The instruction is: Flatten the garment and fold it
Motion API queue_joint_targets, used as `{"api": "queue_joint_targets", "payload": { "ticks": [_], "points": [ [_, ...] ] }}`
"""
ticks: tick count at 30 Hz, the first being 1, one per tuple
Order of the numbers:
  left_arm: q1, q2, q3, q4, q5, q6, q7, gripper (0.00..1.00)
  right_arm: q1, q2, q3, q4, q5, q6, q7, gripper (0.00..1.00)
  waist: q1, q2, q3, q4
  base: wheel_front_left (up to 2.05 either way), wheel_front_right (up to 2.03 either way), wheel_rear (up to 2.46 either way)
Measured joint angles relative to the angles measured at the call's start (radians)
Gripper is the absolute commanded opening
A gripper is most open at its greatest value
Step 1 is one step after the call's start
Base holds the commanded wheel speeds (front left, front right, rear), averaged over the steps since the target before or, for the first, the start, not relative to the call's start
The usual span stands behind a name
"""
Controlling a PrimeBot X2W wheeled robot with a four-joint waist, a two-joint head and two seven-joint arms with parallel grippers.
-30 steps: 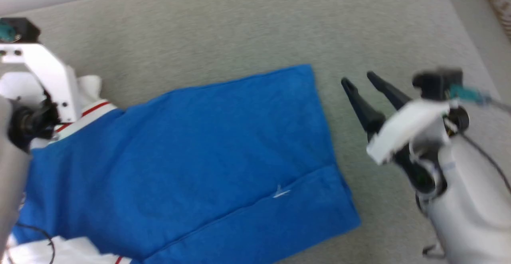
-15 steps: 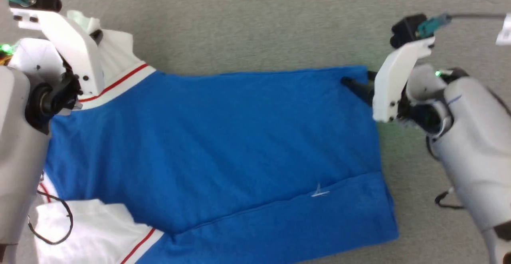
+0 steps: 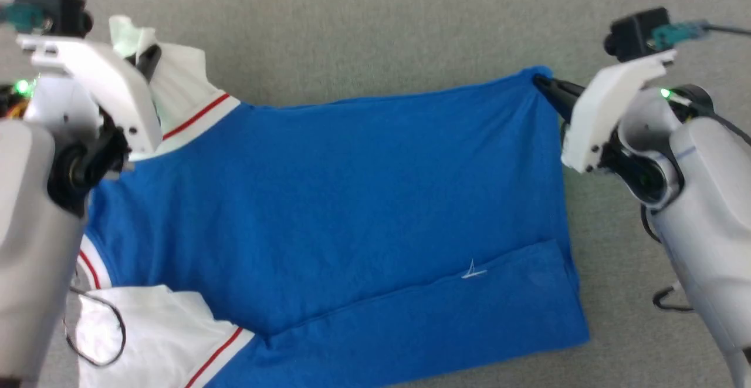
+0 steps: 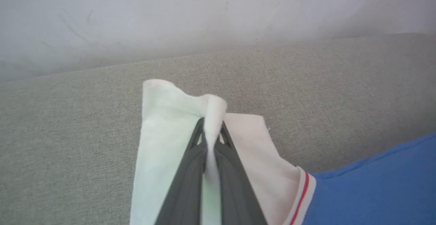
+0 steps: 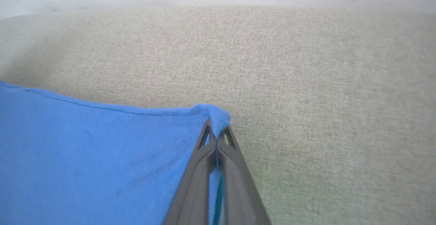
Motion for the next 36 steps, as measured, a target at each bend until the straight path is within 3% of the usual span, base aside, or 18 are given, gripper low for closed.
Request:
{"api": "queue_joint_targets", "payload": {
  "ticks": [7, 18, 19, 21, 22, 23, 24, 25, 31, 36],
  "points": [
    [0.243, -0.001, 0.086, -0.113, -0.062, 0.064, -0.136, 0.0, 0.218, -0.036, -0.034, -0.139, -0.013, 0.0, -0.073, 0.0, -0.0001, 0.0, -0.106, -0.002, 0.0, 0.0, 0.0],
    [0.814, -0.043, 0.172, -0.393, -0.143, 0.231, -0.247, 0.0, 0.573, -0.017, -0.11, -0.199, -0.005, 0.0, -0.061, 0.0, -0.0005, 0.0, -0.277, 0.013, 0.0, 0.0, 0.0],
    [0.851, -0.048, 0.17, -0.408, -0.148, 0.243, -0.246, 0.0, 0.589, -0.012, -0.119, -0.2, -0.013, 0.0, -0.062, 0.06, -0.0005, 0.0, -0.288, 0.016, 0.0, 0.0, 0.0],
    [0.91, -0.064, 0.166, -0.425, -0.163, 0.26, -0.239, 0.0, 0.613, -0.006, -0.136, -0.196, -0.025, 0.0, -0.062, 0.48, -0.0005, 0.0, -0.304, 0.023, 0.0, 0.0, 0.0],
    [0.934, -0.071, 0.159, -0.427, -0.165, 0.268, -0.235, 0.0, 0.625, -0.002, -0.146, -0.193, -0.033, 0.0, -0.062, 1.0, -0.0004, 0.0, -0.31, 0.027, 0.0, 0.0, 0.0],
    [0.954, -0.078, 0.15, -0.426, -0.17, 0.272, -0.227, 0.0, 0.638, 0.004, -0.156, -0.192, -0.035, 0.0, -0.063, 1.0, -0.0004, 0.0, -0.315, 0.03, 0.0, 0.0, 0.0],
    [0.972, -0.087, 0.14, -0.424, -0.177, 0.272, -0.22, 0.21, 0.652, 0.01, -0.163, -0.191, -0.039, 0.0, -0.063, 1.0, -0.0003, 0.0, -0.32, 0.033, 0.0, 0.0, 0.0],
    [0.987, -0.096, 0.131, -0.419, -0.179, 0.273, -0.217, 0.98, 0.666, 0.015, -0.17, -0.192, -0.046, 0.0, -0.067, 1.0, -0.0003, -0.0001, -0.325, 0.035, 0.0, 0.0, 0.0],
    [1.028, -0.144, 0.12, -0.365, -0.173, 0.289, -0.289, 1.0, 0.808, 0.028, -0.233, -0.286, -0.091, 0.0, -0.081, 1.0, -0.0002, -0.0002, -0.352, 0.046, 0.0, 0.0, 0.0],
    [1.026, -0.189, 0.182, -0.361, -0.132, 0.281, -0.498, 1.0, 0.948, 0.054, -0.339, -0.491, -0.149, 0.0, -0.069, 1.0, -0.0002, -0.0002, -0.376, 0.058, 0.0, 0.0, 0.0]
  ]
}}
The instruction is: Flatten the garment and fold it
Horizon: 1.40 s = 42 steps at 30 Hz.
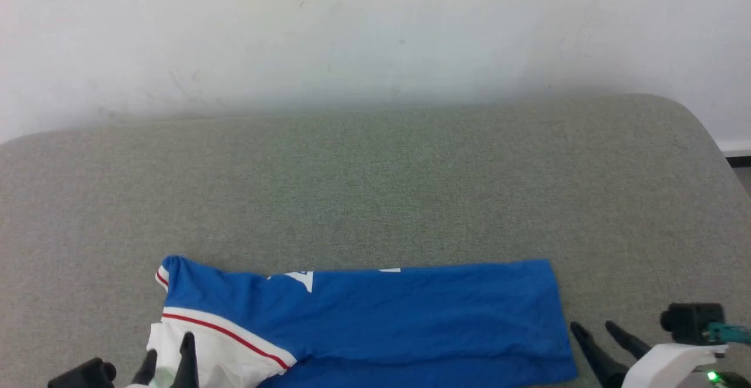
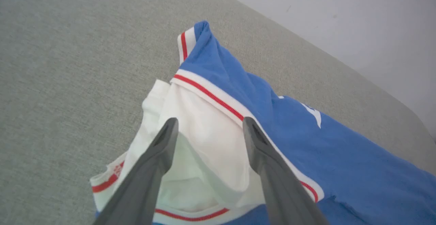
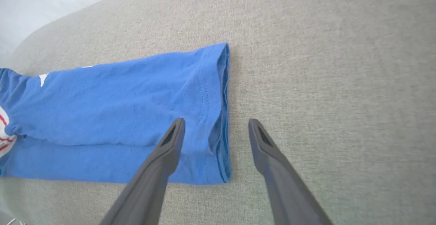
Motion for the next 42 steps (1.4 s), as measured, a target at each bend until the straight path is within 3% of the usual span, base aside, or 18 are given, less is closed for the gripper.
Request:
{"api": "queue_joint_targets", "payload": {
  "ticks": [4, 8, 12, 18, 26, 27, 29, 35, 42],
  "points": [
    [-0.029, 0.002, 0.015, -0.008, 0.05, -0.03, -0.107, 1.0, 0.03, 0.035, -0.088, -0.112, -0.029, 0.0, 0.06, 1.0, 0.0001, 0.0, -0.019, 0.009, 0.0, 0.0, 0.0],
    [-0.075, 0.017, -0.002, -0.009, 0.126, -0.054, -0.179, 1.0, 0.019, 0.049, -0.116, -0.106, -0.037, 0.0, 0.173, 1.0, 0.0001, 0.0, -0.032, 0.015, 0.0, 0.0, 0.0],
    [-0.118, 0.025, -0.028, -0.003, 0.206, -0.08, -0.222, 1.0, -0.038, 0.047, -0.103, -0.028, -0.034, 0.0, 0.256, 1.0, 0.0001, 0.0, -0.03, 0.027, 0.0, 0.0, 0.0],
    [-0.149, 0.017, -0.038, 0.008, 0.309, -0.108, -0.244, 1.0, -0.16, 0.05, -0.07, 0.133, -0.034, 0.0, 0.272, 1.0, 0.0003, 0.0, -0.005, 0.047, 0.0, 0.0, 0.0],
    [-0.165, -0.042, 0.029, -0.039, 0.426, -0.165, -0.246, 1.0, -0.284, 0.039, -0.002, 0.333, 0.005, 0.0, 0.332, 1.0, 0.0002, 0.0, 0.037, 0.08, 0.0, 0.0, 0.0],
    [-0.165, -0.049, 0.036, -0.039, 0.435, -0.17, -0.246, 1.0, -0.297, 0.032, 0.01, 0.346, 0.015, 0.0, 0.352, 0.44, 0.0002, 0.0, 0.041, 0.084, 0.0, 0.0, 0.0],
    [-0.165, -0.067, 0.05, -0.038, 0.451, -0.178, -0.246, 1.0, -0.315, 0.017, 0.028, 0.362, 0.036, -0.002, 0.384, 0.0, 0.0001, 0.0, 0.047, 0.09, 0.0, 0.0, 0.0],
    [-0.155, -0.104, 0.082, -0.03, 0.492, -0.204, -0.246, 1.0, -0.331, 0.0, 0.09, 0.363, 0.091, -0.003, 0.411, 0.0, 0.0002, 0.0, 0.045, 0.089, 0.0, 0.0, 0.0],
    [-0.12, -0.119, 0.114, -0.012, 0.525, -0.221, -0.246, 1.0, -0.27, -0.036, 0.089, 0.257, 0.107, -0.003, 0.341, 0.0, 0.0002, 0.0, 0.01, 0.073, 0.0, 0.0, 0.0]
  ]
}}
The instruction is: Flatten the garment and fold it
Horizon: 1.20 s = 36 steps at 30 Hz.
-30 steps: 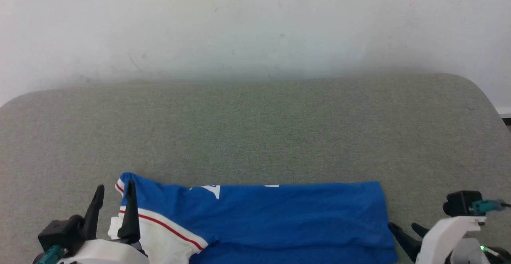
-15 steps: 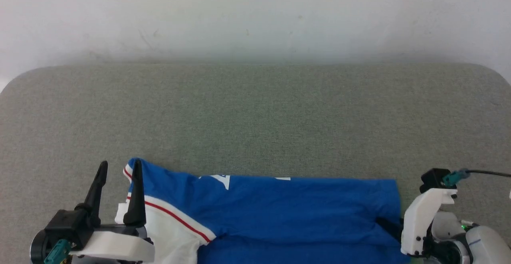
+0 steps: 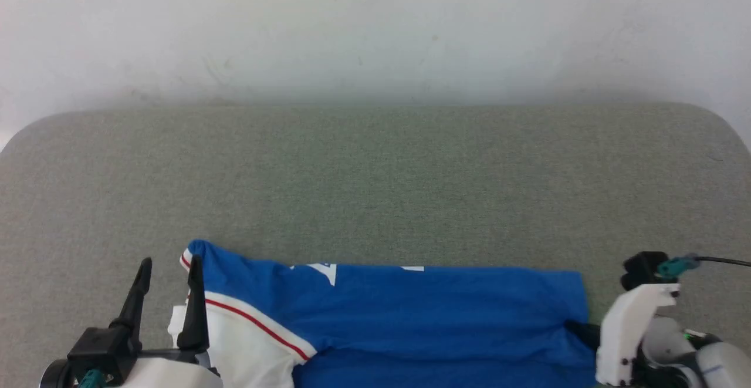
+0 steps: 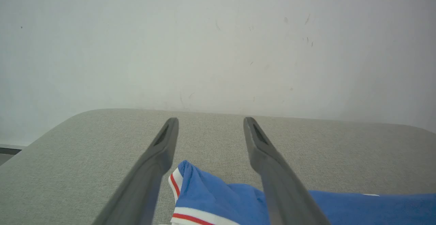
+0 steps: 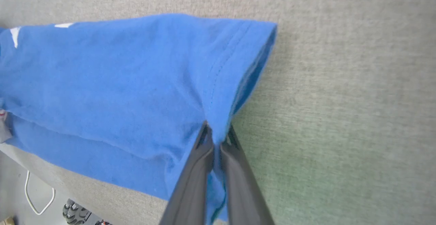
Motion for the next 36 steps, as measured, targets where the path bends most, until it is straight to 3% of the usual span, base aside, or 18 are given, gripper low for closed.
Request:
{"api": "queue_joint_targets", "payload": {
  "ticks": [7, 11, 16, 21, 25, 36],
  "points": [
    [0.024, -0.005, 0.009, 0.009, 0.027, 0.0, 0.0, 1.0, 0.132, -0.042, -0.161, -0.133, -0.027, 0.003, 0.018, 0.0, -0.0001, 0.0, -0.019, -0.029, 0.0, 0.0, 0.0],
    [0.025, -0.01, 0.009, 0.009, 0.03, 0.0, 0.0, 1.0, 0.2, -0.042, -0.307, -0.168, -0.06, 0.003, 0.04, 0.0, 0.0, 0.0, -0.022, -0.041, 0.0, 0.0, 0.0],
    [0.025, -0.014, 0.009, 0.011, 0.036, 0.0, 0.0, 1.0, 0.216, 0.012, -0.404, -0.229, -0.031, 0.002, 0.106, 0.0, 0.0, 0.0, -0.023, -0.044, 0.0, 0.0, 0.0],
    [0.025, -0.014, 0.013, 0.017, 0.037, -0.001, 0.0, 1.0, 0.207, 0.137, -0.295, -0.304, 0.177, 0.002, 0.256, 0.0, -0.0001, 0.0, -0.025, -0.036, 0.0, 0.0, 0.0],
    [0.021, -0.016, 0.013, 0.019, 0.037, -0.001, 0.0, 1.0, 0.167, 0.193, -0.165, -0.319, 0.3, 0.002, 0.299, 0.0, 0.0, 0.0, -0.02, -0.019, 0.0, 0.0, 0.0],
    [-0.041, -0.029, 0.001, 0.035, 0.05, -0.011, 0.0, 1.0, -0.057, 0.228, 0.212, -0.101, 0.467, 0.002, 0.052, 0.0, 0.0, 0.0, 0.019, 0.073, 0.0, 0.0, 0.0]
  ]
}}
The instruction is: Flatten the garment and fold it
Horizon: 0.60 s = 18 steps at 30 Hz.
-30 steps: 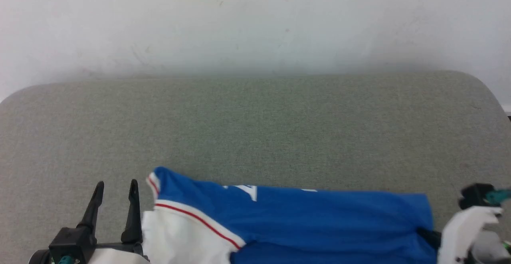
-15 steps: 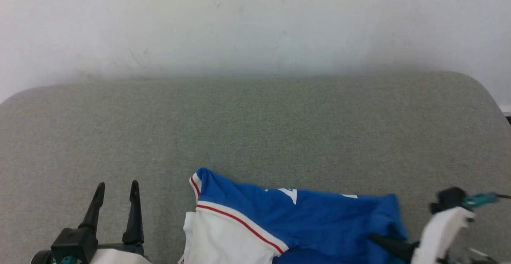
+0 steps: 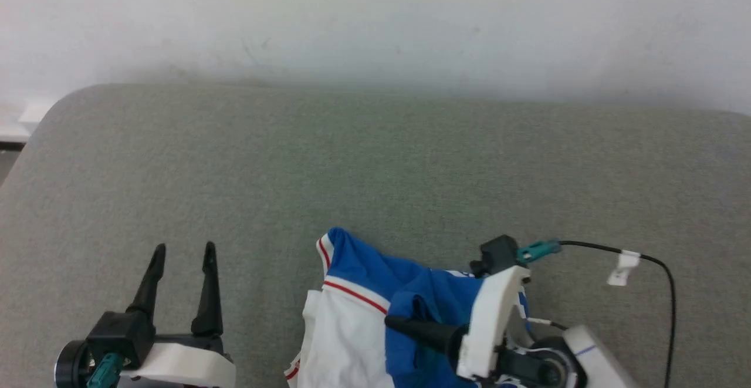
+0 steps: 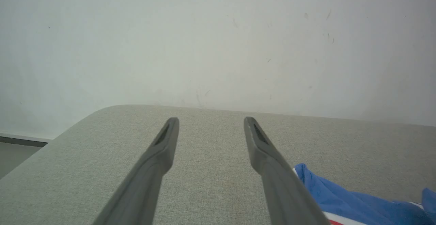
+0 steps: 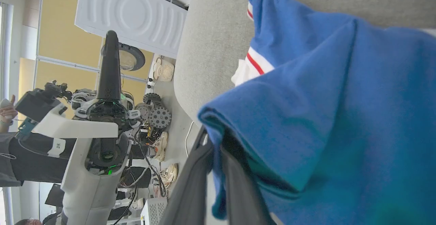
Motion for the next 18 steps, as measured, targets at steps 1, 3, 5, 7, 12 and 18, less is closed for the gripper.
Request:
{"api": "queue_joint_targets", "payload": {
  "ticks": [1, 3, 5, 7, 12, 18],
  "points": [
    [-0.006, -0.004, -0.001, 0.003, 0.003, -0.007, 0.0, 1.0, -0.019, 0.001, 0.033, 0.029, 0.003, 0.0, -0.025, 0.0, 0.0, 0.0, 0.005, 0.009, 0.0, 0.0, 0.0],
    [-0.016, -0.012, -0.002, 0.007, 0.005, -0.007, 0.0, 1.0, -0.059, 0.001, 0.091, 0.092, -0.016, 0.0, -0.074, 0.0, 0.0, 0.0, 0.017, 0.026, 0.0, 0.0, 0.0],
    [-0.025, -0.018, -0.001, 0.012, 0.006, -0.008, 0.0, 1.0, -0.092, 0.001, 0.141, 0.147, -0.02, 0.0, -0.125, 0.46, 0.0001, 0.0, 0.032, 0.038, 0.0, 0.0, 0.0],
    [-0.031, -0.025, 0.0, 0.018, 0.008, -0.016, 0.0, 1.0, -0.123, -0.001, 0.198, 0.188, -0.032, 0.0, -0.173, 1.0, 0.0001, 0.0, 0.047, 0.048, 0.0, 0.0, 0.0],
    [-0.041, -0.038, 0.011, 0.024, 0.018, -0.017, 0.0, 1.0, -0.219, -0.002, 0.341, 0.216, -0.091, 0.0, -0.282, 1.0, 0.0002, 0.0001, 0.076, 0.056, 0.0, 0.0, 0.0],
    [-0.041, -0.046, 0.032, 0.03, 0.026, -0.025, 0.0, 1.0, -0.35, -0.072, 0.579, 0.165, -0.233, 0.0, -0.369, 1.0, 0.0001, 0.0001, 0.07, 0.03, 0.0, 0.0, 0.0]
  ]
}}
